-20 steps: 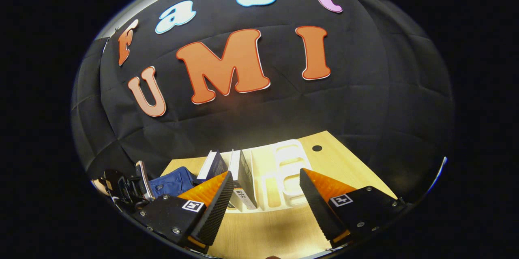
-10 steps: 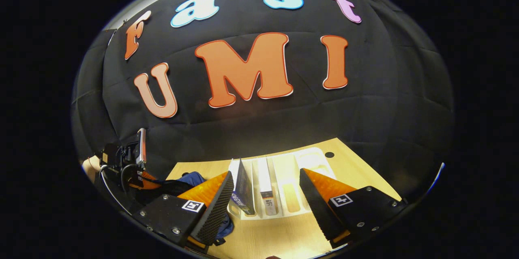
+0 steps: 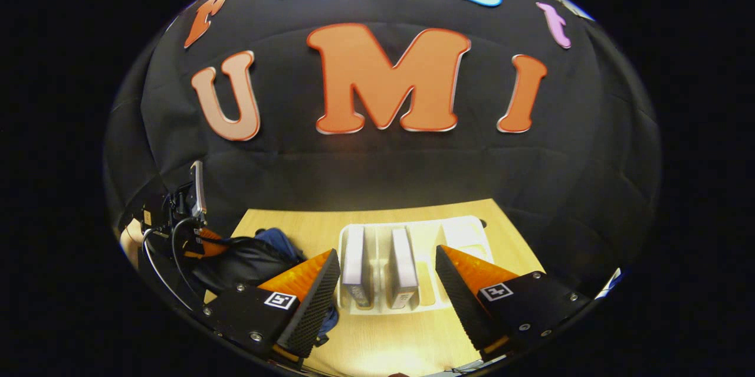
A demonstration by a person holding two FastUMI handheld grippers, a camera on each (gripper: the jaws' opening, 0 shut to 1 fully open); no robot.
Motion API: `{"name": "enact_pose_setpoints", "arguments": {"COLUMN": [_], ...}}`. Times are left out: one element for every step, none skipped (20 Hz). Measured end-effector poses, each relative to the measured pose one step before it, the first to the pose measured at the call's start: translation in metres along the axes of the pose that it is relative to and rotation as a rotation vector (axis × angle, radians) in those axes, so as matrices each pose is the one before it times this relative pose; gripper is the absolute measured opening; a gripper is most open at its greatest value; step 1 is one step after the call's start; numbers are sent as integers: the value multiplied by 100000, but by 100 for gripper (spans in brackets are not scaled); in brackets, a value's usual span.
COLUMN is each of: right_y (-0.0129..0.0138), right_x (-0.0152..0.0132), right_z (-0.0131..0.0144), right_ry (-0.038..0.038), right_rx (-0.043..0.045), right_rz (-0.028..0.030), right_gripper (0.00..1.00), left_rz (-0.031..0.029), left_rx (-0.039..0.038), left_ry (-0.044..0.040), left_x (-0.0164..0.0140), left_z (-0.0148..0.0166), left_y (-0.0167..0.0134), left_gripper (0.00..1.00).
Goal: Open the schoolbag, grab two books from the bookshelf and put them into the schoolbag.
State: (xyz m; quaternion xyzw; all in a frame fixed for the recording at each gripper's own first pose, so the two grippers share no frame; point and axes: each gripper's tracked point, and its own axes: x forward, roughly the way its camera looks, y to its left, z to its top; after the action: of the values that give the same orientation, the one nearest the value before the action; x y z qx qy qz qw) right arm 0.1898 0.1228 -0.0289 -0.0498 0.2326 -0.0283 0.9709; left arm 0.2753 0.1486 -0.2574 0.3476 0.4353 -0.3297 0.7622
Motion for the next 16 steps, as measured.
{"name": "enact_pose_setpoints", "arguments": {"right_y": [1377, 1196, 769, 681, 361, -71, -331, 53, 71, -88, 55, -44, -19, -100, -84, -99], "right_x": [730, 827, 1032, 962, 856, 963, 1273, 1411, 1282, 1377, 708, 928, 1039, 844, 918, 847], "right_z": [-193, -59, -301, -123, 78, 58, -126, 60, -4, -165, -285, 10, -59, 76, -70, -102], "right_ry": [4171, 3957, 4248, 4516, 4003, 3564, 3289, 3222, 3582, 3753, 3137, 2984, 2833, 2410, 2492, 2445], "right_rx": [-1299, -654, -306, 557, 581, -676, -1146, -391, 332, 1494, 1319, 797, 673, 420, 118, 125], "right_rz": [2616, 3028, 2599, 2297, 1438, -415, -756, -550, 727, 19, 689, 546, 414, -266, 10, -557], "right_gripper": [97, 97, 97, 97, 97, 97, 97, 97, 97, 98, 97, 97, 97, 98, 97, 98], "left_rz": [-399, -407, -558, -528, -326, -303, -377, -390, -343, -259, -225, -126, -271, -338, -427, -457], "left_rx": [-995, -570, -645, -172, -23, -337, -317, -451, -423, -362, -346, -192, -23, -174, -36, 63], "left_ry": [-894, -815, -607, -780, -593, -300, -331, -133, -242, -76, -42, -195, -125, 196, 85, 255], "left_x": [-206, -205, -216, -59, -120, -94, -71, -60, 31, 85, -31, -61, -44, -86, 98, -152], "left_z": [-287, -68, -139, -44, 37, -148, -35, -121, -67, -68, -148, -76, -98, 5, -114, -106], "left_y": [-67, -116, -45, -139, -139, -62, -160, 38, -122, -103, 26, -2, -119, -87, -170, -100], "left_gripper": [1, 1, 1, 1, 1, 1, 1, 1, 1, 1, 1, 1, 1, 1, 1, 1]}}
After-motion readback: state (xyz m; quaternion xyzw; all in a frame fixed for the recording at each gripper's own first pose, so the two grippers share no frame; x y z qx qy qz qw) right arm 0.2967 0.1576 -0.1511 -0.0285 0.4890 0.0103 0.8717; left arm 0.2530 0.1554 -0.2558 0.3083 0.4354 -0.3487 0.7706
